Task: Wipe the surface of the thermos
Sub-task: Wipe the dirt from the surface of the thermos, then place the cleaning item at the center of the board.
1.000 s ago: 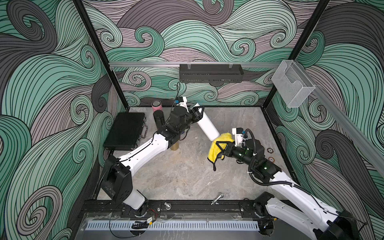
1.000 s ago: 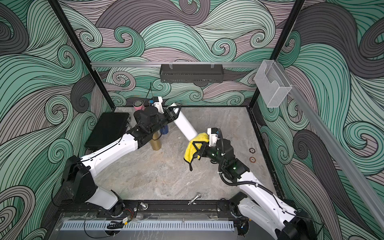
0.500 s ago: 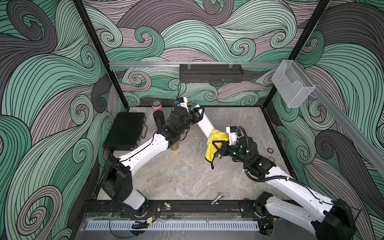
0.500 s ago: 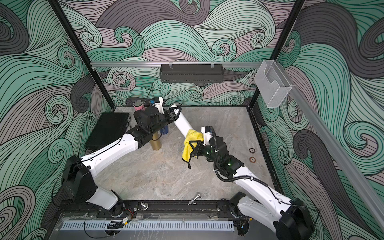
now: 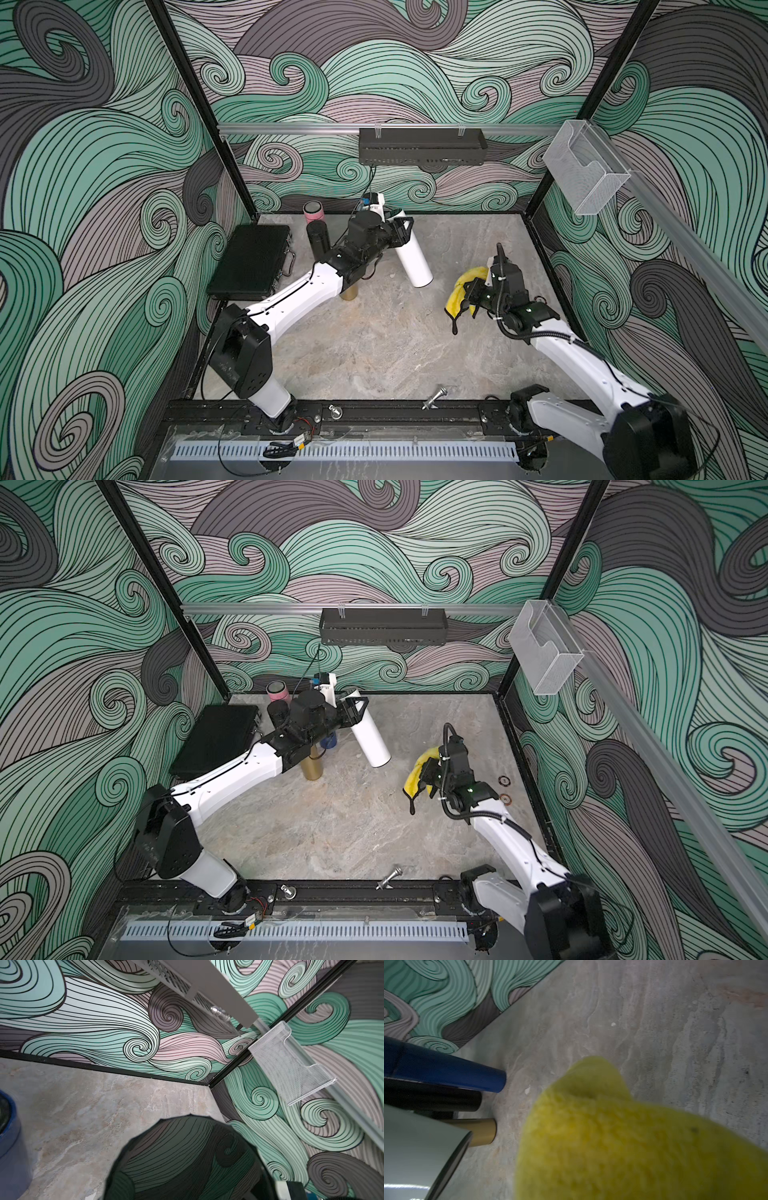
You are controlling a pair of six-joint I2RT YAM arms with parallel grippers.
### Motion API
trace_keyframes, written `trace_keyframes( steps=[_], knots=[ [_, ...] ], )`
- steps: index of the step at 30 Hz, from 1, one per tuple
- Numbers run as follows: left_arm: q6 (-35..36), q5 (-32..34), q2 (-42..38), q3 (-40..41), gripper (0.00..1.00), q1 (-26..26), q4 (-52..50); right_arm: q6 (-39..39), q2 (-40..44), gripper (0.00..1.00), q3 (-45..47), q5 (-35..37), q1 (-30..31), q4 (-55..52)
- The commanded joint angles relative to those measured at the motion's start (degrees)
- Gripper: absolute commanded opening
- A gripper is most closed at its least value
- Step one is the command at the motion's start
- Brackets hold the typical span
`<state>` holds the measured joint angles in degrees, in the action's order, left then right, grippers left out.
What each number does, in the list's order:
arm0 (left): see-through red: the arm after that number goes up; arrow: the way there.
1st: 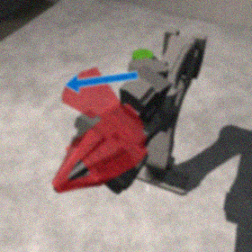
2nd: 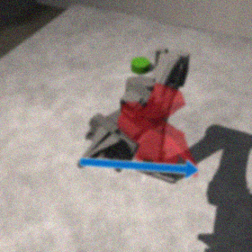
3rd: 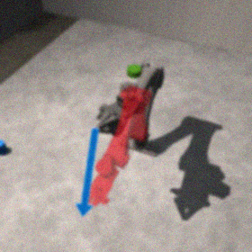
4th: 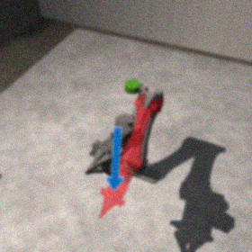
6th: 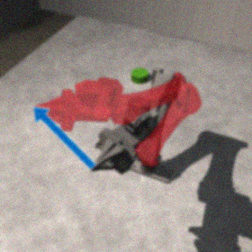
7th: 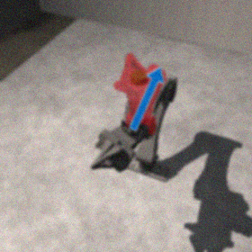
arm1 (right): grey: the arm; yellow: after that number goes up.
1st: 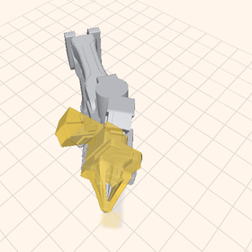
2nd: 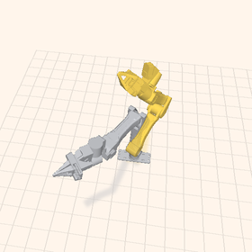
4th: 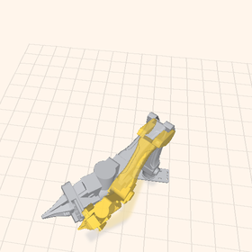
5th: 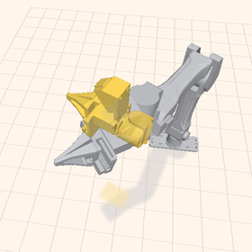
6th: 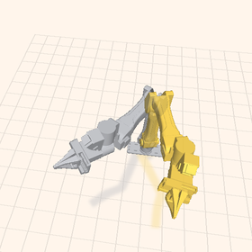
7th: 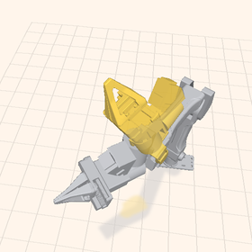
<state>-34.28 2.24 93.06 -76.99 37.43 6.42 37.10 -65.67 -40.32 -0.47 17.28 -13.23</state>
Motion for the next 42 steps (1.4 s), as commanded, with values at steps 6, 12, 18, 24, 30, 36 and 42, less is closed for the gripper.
trace_keyframes(
  steps=[6, 12, 18, 24, 30, 36, 42],
  knots=[
    [18.7, 8.0, 7.3, -6.1, 0.00, 4.0, 1.8, -2.5, -12.5, 0.00, -3.3, 3.6, -1.4, 7.6],
    [25.1, 10.7, 11.3, -6.4, 0.00, 4.8, 7.0, -3.3, -16.6, 0.40, -2.7, 0.8, -2.4, 9.2],
    [30.9, 15.9, 15.8, -2.4, 0.00, 4.9, 21.5, -4.5, -14.7, 0.93, -2.2, -2.1, -2.3, 9.4],
    [32.5, 18.8, 20.0, -2.4, 0.00, 4.9, 28.1, -5.0, -8.1, 1.00, -1.2, -3.0, -2.3, 8.8],
    [32.1, 20.4, 22.1, -1.5, 0.00, 4.8, 32.6, -5.5, -3.8, 0.98, -2.5, -5.7, -2.3, 7.2],
    [31.3, 21.0, 22.5, 0.2, 0.00, 4.9, 34.1, -6.1, -2.8, 0.96, -5.1, -7.3, -2.2, 6.4],
    [30.3, 20.6, 22.1, 1.0, 0.17, 4.9, 32.8, -7.5, -5.5, 0.95, -11.4, -7.6, -0.7, 3.5]
  ],
)
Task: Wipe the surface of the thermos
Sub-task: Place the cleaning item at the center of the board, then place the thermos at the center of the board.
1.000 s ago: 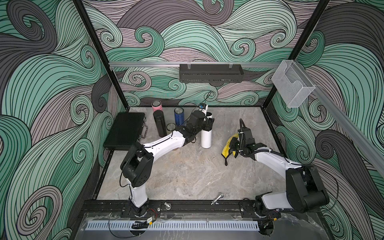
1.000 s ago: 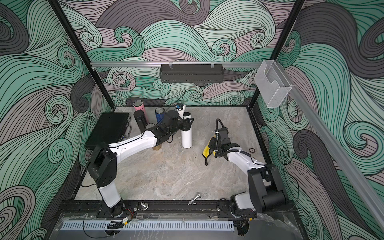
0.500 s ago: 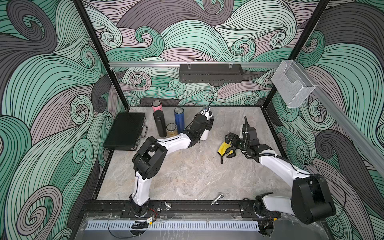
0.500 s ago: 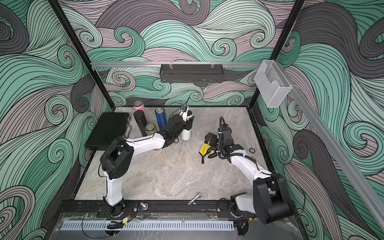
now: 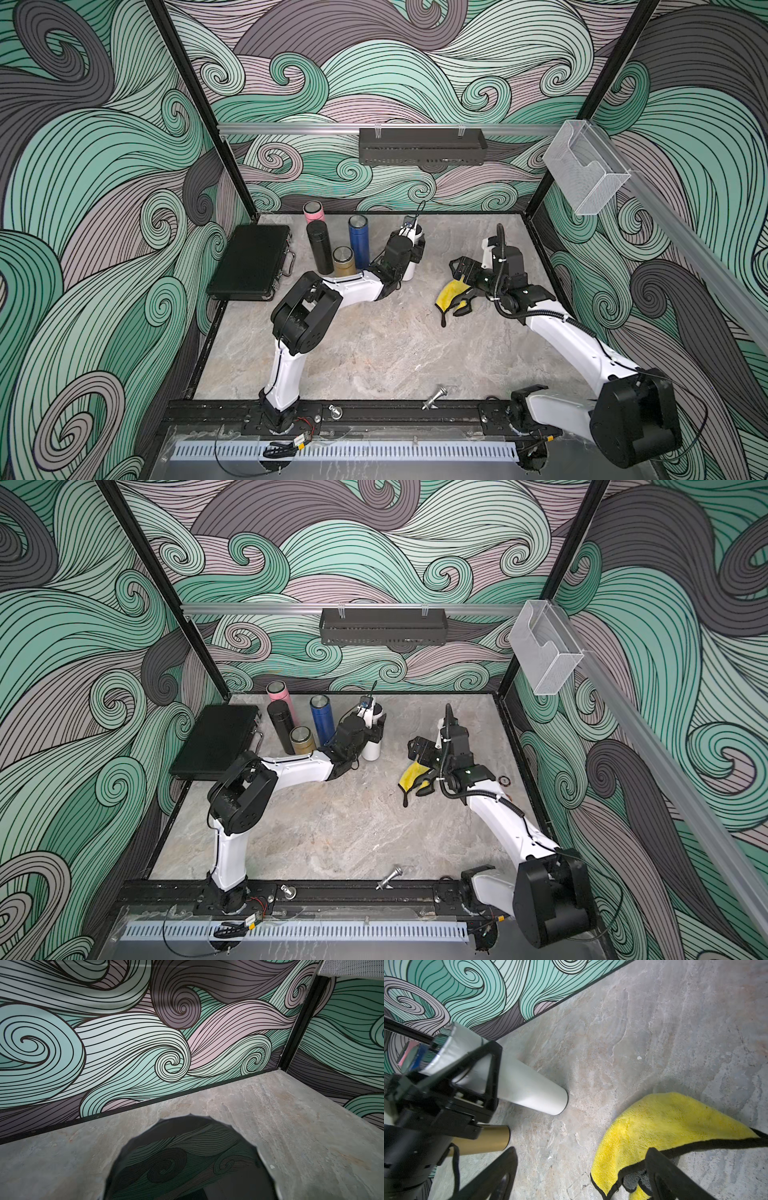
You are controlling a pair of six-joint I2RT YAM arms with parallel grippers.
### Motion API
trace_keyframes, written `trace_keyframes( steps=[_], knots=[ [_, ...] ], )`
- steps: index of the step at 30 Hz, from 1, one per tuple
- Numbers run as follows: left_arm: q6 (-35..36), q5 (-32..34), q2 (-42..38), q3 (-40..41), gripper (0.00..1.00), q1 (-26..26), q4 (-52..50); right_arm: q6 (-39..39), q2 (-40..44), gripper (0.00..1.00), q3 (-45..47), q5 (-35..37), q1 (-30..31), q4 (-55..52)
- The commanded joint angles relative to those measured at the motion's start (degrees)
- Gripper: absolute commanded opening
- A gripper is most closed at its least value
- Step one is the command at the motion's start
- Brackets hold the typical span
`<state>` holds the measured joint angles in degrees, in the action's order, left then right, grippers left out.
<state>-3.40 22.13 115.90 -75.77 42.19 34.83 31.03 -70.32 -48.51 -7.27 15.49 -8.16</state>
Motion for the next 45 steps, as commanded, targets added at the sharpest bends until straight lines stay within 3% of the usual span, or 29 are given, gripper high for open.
trace_keyframes(
  steps=[1, 3, 8, 9, 14, 18, 27, 34, 45],
  knots=[
    [-0.6, 0.8, -0.8, 0.0, 0.20, 0.2, 4.2, -1.7, -1.3, 0.95, -3.9, -0.8, 1.3, -1.8],
    [-0.8, 0.3, -1.1, 0.2, 0.33, 0.2, 3.6, -2.2, -2.6, 0.95, -5.9, -0.8, 1.9, -2.3],
    [-1.7, -0.6, -1.6, 1.9, 0.53, 0.3, 3.5, -3.3, -6.5, 0.95, -11.2, -1.8, 3.1, -3.5],
    [-1.7, -0.6, -1.9, 2.3, 0.63, 0.4, 3.5, -3.6, -7.2, 0.95, -12.2, -1.7, 3.5, -3.7],
    [-1.7, -0.7, -2.8, 3.5, 0.83, 0.6, 3.1, -4.2, -10.4, 0.96, -15.6, -1.7, 5.0, -4.5],
    [-1.9, -1.2, -3.6, 4.1, 0.90, 0.6, 2.5, -4.5, -11.9, 0.96, -17.1, -1.7, 5.9, -4.3],
    [-1.7, -2.4, -7.2, 5.7, 0.95, 0.9, -2.0, -5.9, -14.4, 0.95, -21.2, -2.1, 6.6, -4.6],
    [1.2, -0.1, -9.7, 6.4, 0.96, 3.1, -8.0, -5.8, -16.8, 0.95, -24.2, -3.9, 7.0, -3.9],
    [-0.1, 3.4, -18.0, 15.9, 0.96, 5.2, -7.7, -6.0, -21.0, 0.96, -27.8, -5.5, 7.9, -3.2]
  ],
)
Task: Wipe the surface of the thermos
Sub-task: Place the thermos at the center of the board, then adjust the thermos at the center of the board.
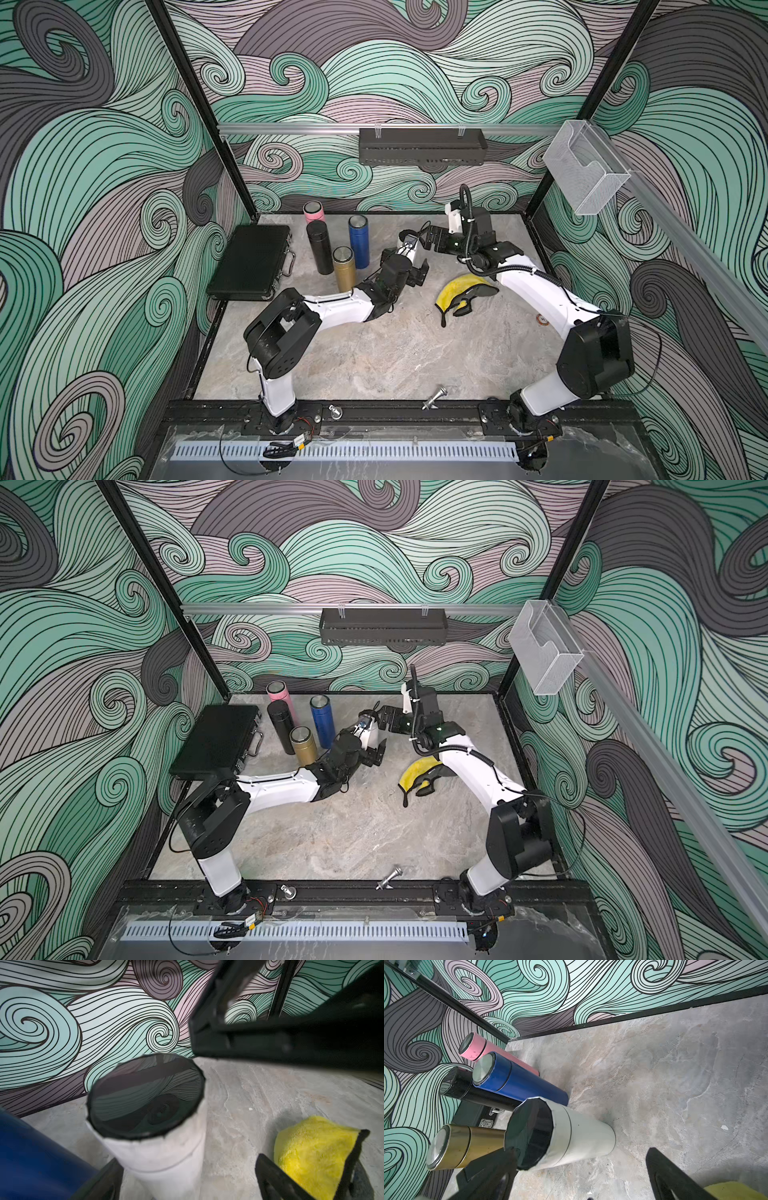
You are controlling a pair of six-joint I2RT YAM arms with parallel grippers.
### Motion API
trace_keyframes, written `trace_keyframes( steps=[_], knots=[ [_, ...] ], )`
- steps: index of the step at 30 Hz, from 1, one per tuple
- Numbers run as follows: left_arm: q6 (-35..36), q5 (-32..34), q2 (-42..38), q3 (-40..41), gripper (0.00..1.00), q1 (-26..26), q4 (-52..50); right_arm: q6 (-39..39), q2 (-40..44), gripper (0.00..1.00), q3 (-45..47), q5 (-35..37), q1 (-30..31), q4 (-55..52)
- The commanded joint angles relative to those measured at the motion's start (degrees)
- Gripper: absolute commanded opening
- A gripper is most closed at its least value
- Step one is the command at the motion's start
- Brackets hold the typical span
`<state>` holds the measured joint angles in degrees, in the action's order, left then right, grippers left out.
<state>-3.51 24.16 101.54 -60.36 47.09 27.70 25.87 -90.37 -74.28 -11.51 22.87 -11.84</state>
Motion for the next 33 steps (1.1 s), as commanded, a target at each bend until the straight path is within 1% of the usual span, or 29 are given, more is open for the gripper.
trace_keyframes(
  steps=[1, 7, 13, 16, 18, 20, 23, 27, 30, 33],
  knots=[
    [0.0, 1.3, -4.3, 0.9, 0.96, 0.3, -0.8, -0.9, -1.2, 0.96, -2.2, -1.3, 0.7, 0.4],
    [-0.6, 1.4, -7.7, 3.0, 0.96, 0.4, -1.6, -1.2, -2.6, 0.96, -3.4, -1.4, 2.2, 0.2],
    [-1.4, -2.1, -12.3, 3.8, 0.95, 0.5, -5.7, -1.3, -3.8, 0.96, -5.2, -1.2, 3.0, -1.0],
    [-1.5, -2.9, -16.5, 5.2, 0.95, 1.3, -8.3, -1.7, -4.5, 0.96, -6.3, -0.9, 3.5, -1.9],
    [-1.4, -4.5, -19.7, 6.0, 0.95, 2.1, -11.6, -2.2, -4.9, 0.97, -6.6, -0.7, 4.1, -2.0],
    [-0.7, -7.1, -25.0, 6.1, 0.94, 3.3, -16.3, -3.0, -5.5, 0.97, -7.9, 0.4, 4.8, -3.2],
    [-1.0, -7.4, -31.9, 5.7, 0.94, 6.7, -24.8, -4.4, -6.6, 0.97, -9.7, 1.7, 5.9, -5.1],
    [-5.6, -7.1, -42.2, 4.8, 0.94, 9.2, -37.0, -6.8, -8.2, 0.97, -12.3, 4.3, 8.0, -7.7],
    [-9.1, -7.1, -49.2, 4.8, 0.94, 9.2, -42.3, -9.0, -9.6, 0.96, -14.3, 8.3, 10.0, -10.9],
    [-10.7, -5.7, -53.3, 5.0, 0.94, 9.2, -45.4, -10.8, -11.1, 0.95, -16.2, 12.5, 11.7, -13.2]
  ],
)
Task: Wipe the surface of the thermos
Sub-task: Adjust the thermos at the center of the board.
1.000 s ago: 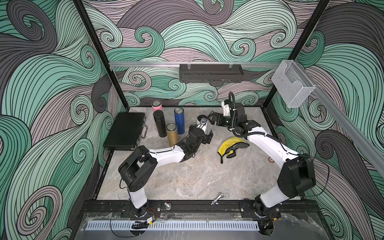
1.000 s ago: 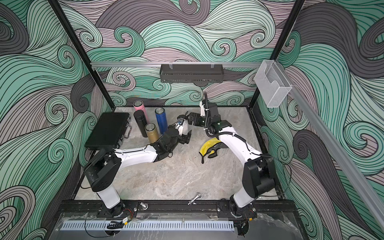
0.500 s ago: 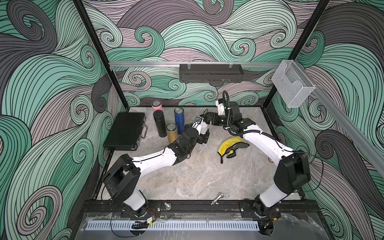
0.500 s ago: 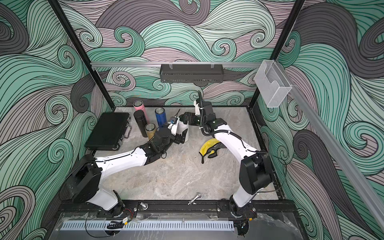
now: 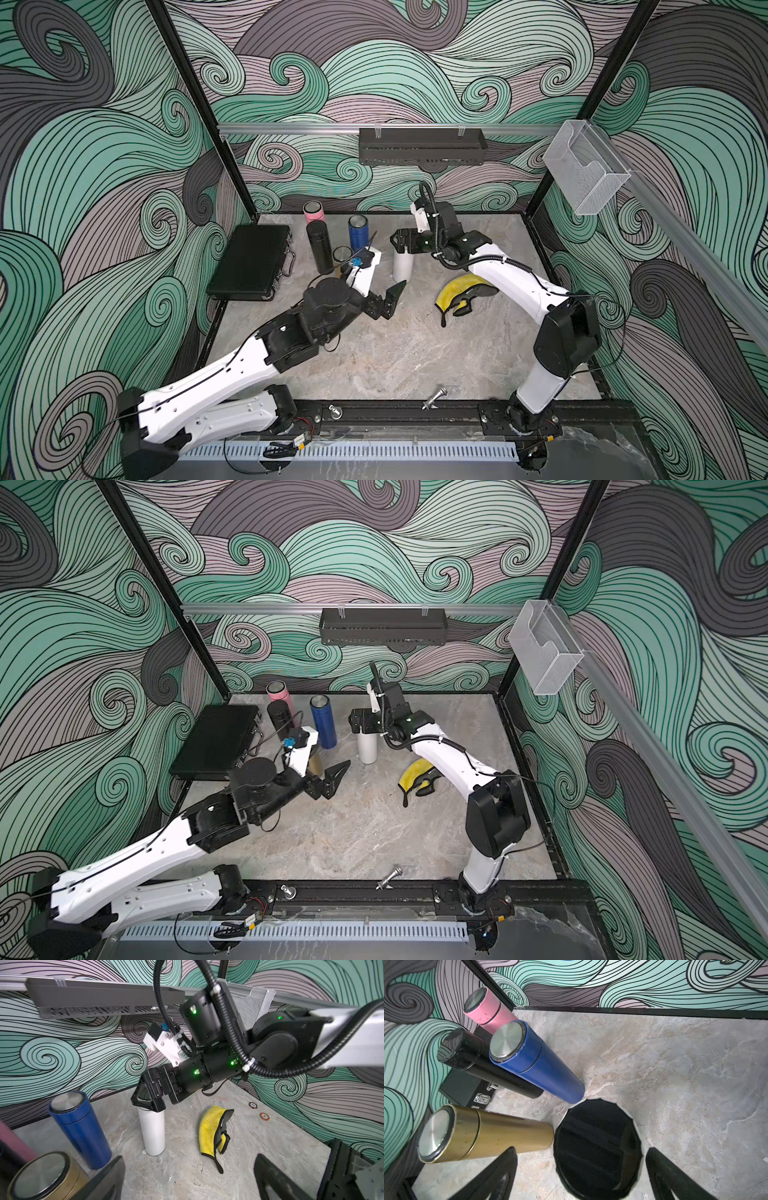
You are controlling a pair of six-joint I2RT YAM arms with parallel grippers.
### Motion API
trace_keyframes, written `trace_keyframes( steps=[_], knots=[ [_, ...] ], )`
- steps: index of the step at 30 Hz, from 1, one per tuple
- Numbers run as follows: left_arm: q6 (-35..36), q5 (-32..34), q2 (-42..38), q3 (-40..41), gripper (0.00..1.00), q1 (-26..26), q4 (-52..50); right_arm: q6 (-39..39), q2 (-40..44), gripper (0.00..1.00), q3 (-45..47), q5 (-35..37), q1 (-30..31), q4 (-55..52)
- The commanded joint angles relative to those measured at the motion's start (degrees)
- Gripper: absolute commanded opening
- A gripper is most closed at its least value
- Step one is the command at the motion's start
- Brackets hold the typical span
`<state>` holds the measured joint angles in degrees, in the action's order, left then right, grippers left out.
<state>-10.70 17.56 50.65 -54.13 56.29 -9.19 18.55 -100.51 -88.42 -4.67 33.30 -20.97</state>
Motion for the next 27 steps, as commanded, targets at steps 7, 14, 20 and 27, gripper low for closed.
trace_keyframes(
  steps=[7, 14, 20, 27],
  knots=[
    [-4.2, 2.9, -5.9, -0.8, 0.94, -0.1, -9.3, -5.0, -3.6, 0.94, -4.1, 10.0, 2.2, -6.3],
    [-4.9, 5.5, -5.8, -0.2, 0.94, -0.1, -8.9, -5.2, -6.3, 0.90, -5.5, 11.5, 2.2, -5.9],
    [-5.6, 5.8, -5.4, 0.6, 0.94, -0.1, -8.3, -5.5, -7.1, 0.75, -6.5, 11.9, 2.1, -5.6],
    [-5.5, 7.5, -6.1, 1.4, 0.94, -0.1, -7.6, -6.3, -6.4, 0.50, -5.9, 13.1, 2.1, -5.4]
  ],
)
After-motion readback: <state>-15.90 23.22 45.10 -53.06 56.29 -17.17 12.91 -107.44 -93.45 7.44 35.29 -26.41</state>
